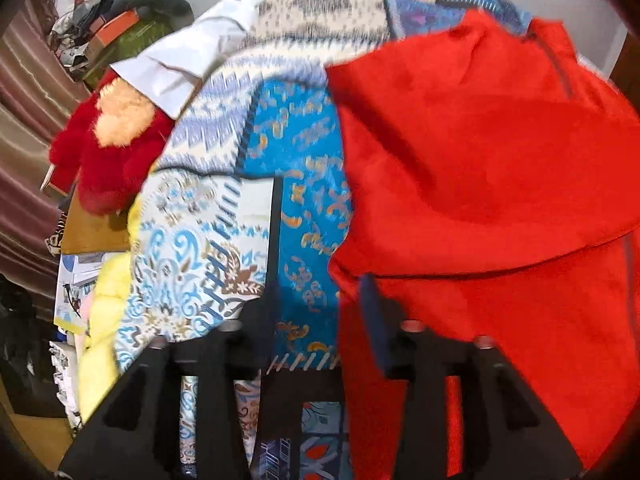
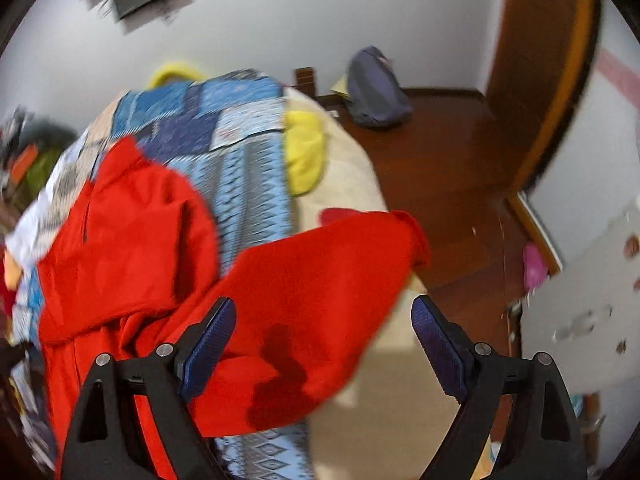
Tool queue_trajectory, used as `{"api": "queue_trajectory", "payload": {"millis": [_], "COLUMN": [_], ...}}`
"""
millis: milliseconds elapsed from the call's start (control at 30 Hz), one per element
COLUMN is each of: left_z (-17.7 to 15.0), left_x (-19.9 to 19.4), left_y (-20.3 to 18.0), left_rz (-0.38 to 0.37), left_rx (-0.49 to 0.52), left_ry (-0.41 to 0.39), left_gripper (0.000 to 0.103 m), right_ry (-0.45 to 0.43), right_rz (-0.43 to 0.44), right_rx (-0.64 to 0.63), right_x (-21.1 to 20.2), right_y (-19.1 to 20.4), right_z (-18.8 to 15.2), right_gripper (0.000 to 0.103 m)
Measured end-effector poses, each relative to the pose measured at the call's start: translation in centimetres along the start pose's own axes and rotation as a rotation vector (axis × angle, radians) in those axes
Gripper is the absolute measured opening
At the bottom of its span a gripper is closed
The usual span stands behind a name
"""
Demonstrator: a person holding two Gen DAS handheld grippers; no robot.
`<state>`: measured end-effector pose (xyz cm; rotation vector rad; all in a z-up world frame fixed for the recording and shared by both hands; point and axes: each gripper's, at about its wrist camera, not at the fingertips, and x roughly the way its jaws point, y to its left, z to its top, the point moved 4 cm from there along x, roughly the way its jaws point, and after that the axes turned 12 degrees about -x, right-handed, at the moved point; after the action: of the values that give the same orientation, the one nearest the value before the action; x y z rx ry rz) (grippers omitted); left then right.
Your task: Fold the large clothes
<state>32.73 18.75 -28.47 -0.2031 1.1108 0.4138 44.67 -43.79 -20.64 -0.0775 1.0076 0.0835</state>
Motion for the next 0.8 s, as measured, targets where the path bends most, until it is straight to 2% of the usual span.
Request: {"api": "queue_trajectory", "payload": {"millis": [100,233,300,400,467,500,567,633,800], "left_z": [1.0,2.5,3.1,3.6,4.1,4.3,4.3,4.3,3.3], "left_x": [-2.2,-3.0,-2.7,-2.1,-1.2,-0.6,0.2,1.2,3.9], "left_y": [-1.1,-3.6,-5.5,-8.5,-10.9,-12.3,-14.2,-16.5,-19.9], "left_rz": [-0.038,-0.133,-0.166,-0.188,-0.199,-0.206,-0.209,-0.202,-0.183], "left_rx": [-0.010,-0.049,-0.053,-0.032,-0.013,-0.002,0.020,0.055,0.105], "left_ry": [-0.055,-0.061,-0.056,-0.060,-0.045,-0.036,-0.022,-0.011,0.063], "left_gripper": [0.066,0.068,0.080,0.080,0.080,0.080,0.080,0.080,0.080], "right_ry": [0.016,0.040,0.065,0.113,0.150,0.148,0.117,0.083,-0.015], "right_rz": [0.001,0.047,0.088,0.137,0.172,0.198,0.222,0.219,0.068], "right_rx": [0.052,0.129,0.165,0.196,0.226,0.252,0.297,0.296,0.208], "right_x": [0.5,2.5,4.2,6.9,8.8,9.5,9.9,9.6,6.8], "right_y": [-2.2,-4.0,-4.3,-4.0,-3.6,-3.5,-3.7,-3.6,-4.6], "right_z": [-0.2,-0.4,-0.6,-1.2,-1.8,-1.9,-2.0,-1.5,0.8], "right_gripper": [0.088,0.088,0.087,0.072,0.055,0.051,0.026,0.011,0.006]}}
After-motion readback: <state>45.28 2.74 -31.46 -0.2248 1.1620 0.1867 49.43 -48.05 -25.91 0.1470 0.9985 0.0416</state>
